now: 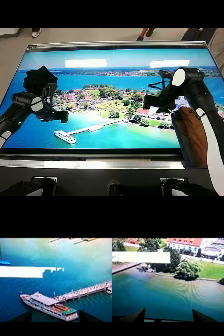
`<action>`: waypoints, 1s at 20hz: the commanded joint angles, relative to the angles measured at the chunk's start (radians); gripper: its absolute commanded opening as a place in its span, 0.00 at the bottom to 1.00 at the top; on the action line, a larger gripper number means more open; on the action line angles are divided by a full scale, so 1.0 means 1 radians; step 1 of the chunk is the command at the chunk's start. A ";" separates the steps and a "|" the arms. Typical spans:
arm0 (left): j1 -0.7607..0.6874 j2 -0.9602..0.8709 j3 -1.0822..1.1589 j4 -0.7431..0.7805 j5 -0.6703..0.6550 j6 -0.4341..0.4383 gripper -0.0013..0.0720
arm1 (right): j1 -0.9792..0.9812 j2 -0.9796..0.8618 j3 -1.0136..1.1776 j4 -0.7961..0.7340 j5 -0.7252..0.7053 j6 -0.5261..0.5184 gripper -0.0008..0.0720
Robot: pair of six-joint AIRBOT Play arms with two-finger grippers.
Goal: Fold the shirts.
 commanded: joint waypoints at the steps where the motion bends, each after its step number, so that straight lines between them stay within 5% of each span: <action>1: 0.000 0.001 -0.001 0.000 0.000 0.000 1.00 | 0.000 -0.001 0.001 0.000 0.000 0.000 0.95; 16: 0.000 0.000 -0.001 -0.002 0.007 -0.001 0.99 | 0.000 -0.001 0.001 0.000 -0.001 0.000 0.95; 20: -0.002 -0.010 -0.001 -0.004 0.169 -0.003 1.00 | 0.000 -0.001 0.001 0.000 -0.036 0.000 0.94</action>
